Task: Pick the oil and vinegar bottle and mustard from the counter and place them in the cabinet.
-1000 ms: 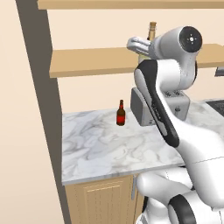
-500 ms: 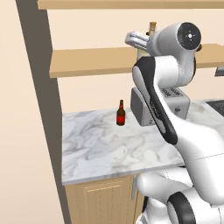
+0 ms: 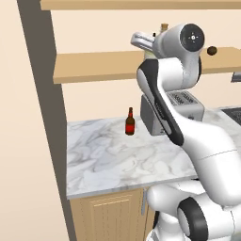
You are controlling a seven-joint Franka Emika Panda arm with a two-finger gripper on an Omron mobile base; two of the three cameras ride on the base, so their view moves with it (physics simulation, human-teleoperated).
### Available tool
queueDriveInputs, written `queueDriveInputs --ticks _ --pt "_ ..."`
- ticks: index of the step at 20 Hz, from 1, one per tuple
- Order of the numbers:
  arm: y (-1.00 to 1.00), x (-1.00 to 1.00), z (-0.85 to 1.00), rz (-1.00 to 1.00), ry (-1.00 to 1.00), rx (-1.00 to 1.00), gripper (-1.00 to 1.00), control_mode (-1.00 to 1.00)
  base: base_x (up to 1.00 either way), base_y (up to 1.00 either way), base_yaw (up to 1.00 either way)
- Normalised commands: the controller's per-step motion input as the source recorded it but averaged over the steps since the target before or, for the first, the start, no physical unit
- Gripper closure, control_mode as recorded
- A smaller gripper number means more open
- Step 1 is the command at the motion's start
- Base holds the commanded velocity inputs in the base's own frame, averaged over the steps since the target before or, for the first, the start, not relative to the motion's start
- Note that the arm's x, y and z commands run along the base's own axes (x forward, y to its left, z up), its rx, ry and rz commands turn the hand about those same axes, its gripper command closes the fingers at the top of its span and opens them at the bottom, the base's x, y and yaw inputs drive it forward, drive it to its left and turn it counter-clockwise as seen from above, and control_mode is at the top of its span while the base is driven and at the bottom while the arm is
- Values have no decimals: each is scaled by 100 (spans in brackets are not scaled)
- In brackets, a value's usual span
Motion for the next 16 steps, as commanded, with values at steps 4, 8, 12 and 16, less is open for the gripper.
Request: queueDriveInputs --ticks 4,8,12,16 --pt "1 29 0 -2 -1 0 100 -100 0 0 0" --pt "4 22 0 -1 0 0 100 -100 0 0 0" --pt "7 17 -10 -1 0 1 100 -100 0 0 0" --pt "7 16 -10 -1 0 1 100 -100 0 0 0"
